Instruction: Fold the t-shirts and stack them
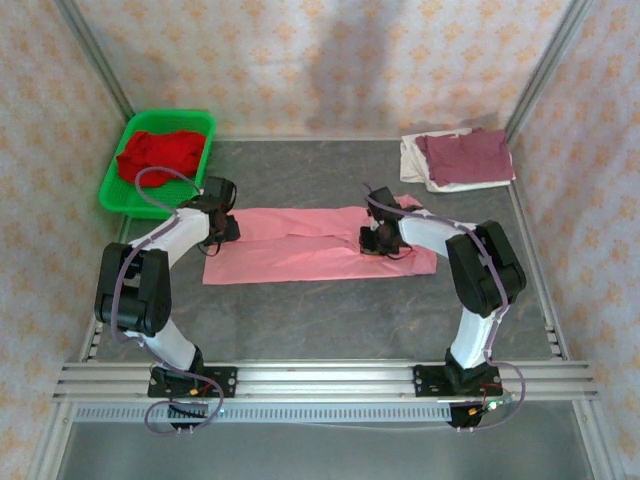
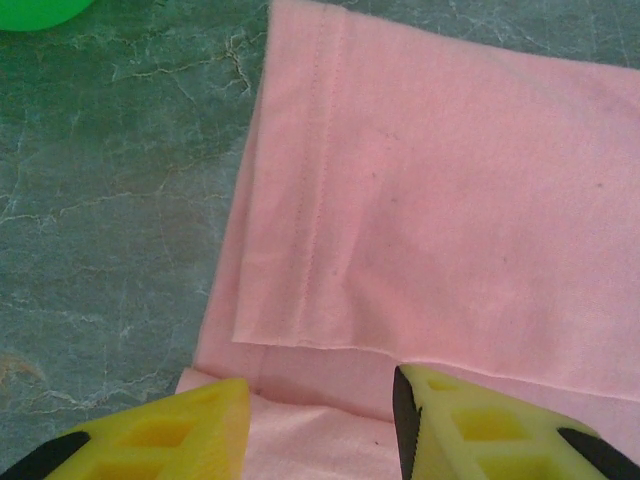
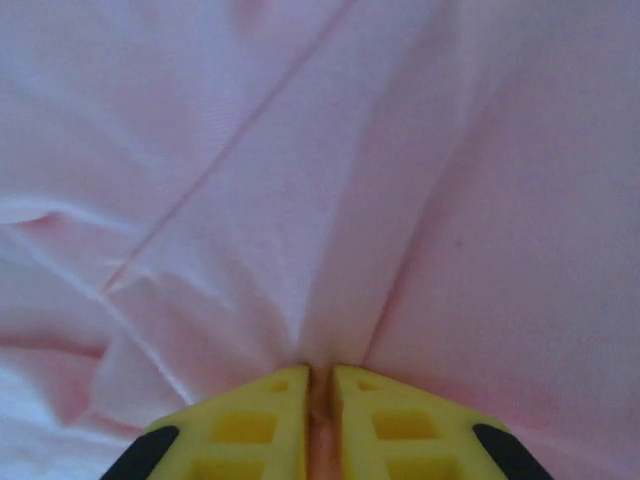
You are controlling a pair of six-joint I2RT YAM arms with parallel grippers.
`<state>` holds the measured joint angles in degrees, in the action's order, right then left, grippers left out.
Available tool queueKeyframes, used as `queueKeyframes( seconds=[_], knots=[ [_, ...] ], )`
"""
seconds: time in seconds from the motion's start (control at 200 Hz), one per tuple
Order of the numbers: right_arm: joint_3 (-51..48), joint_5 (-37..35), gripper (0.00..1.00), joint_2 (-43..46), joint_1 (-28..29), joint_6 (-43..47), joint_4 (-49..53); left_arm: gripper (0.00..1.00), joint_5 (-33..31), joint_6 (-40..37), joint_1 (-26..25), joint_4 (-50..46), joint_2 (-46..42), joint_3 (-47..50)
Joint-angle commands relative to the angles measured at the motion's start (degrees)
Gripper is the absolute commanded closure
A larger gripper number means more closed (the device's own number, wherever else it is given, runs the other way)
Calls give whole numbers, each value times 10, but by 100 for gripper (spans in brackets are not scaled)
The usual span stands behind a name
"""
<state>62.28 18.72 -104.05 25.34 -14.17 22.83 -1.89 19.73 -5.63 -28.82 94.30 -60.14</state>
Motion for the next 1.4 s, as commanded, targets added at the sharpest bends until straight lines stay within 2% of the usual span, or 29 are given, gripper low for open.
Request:
queueKeyframes(
  seconds=[0.0, 0.33, 0.525, 0.651, 0.741, 0.896, 0.986, 1.071, 1.266, 1.396],
  knots=[
    [-33, 5, 86, 24, 10, -7, 16, 57, -4, 9, -2, 5, -16, 10],
    [-14, -20, 82, 71, 14, -24, 40, 57, -3, 17, -1, 13, -15, 14],
    [-33, -42, 79, 121, -21, -78, 1, 57, 5, 14, 7, 14, 8, 5],
    [-14, -51, 81, 80, -47, -91, 24, 58, 22, 11, 12, 4, 44, -30],
    [-15, -92, 82, 57, -57, -103, 28, 58, 39, 12, 15, 7, 66, -52],
    [-17, -122, 82, 19, -63, -118, 22, 68, 59, 8, 16, -5, 110, -96],
    [-16, -119, 82, 0, -63, -122, 16, 68, 89, 17, 28, -8, 137, -105],
    [-14, -112, 82, -15, -63, -126, 8, 68, 122, 36, 47, 11, 140, -77],
    [33, -99, 82, -63, -64, -130, 1, 68, 150, 72, 79, 40, 87, 35],
    [111, -92, 82, -120, -64, -118, 14, 68, 176, 102, 105, 59, 8, 130]
  ],
)
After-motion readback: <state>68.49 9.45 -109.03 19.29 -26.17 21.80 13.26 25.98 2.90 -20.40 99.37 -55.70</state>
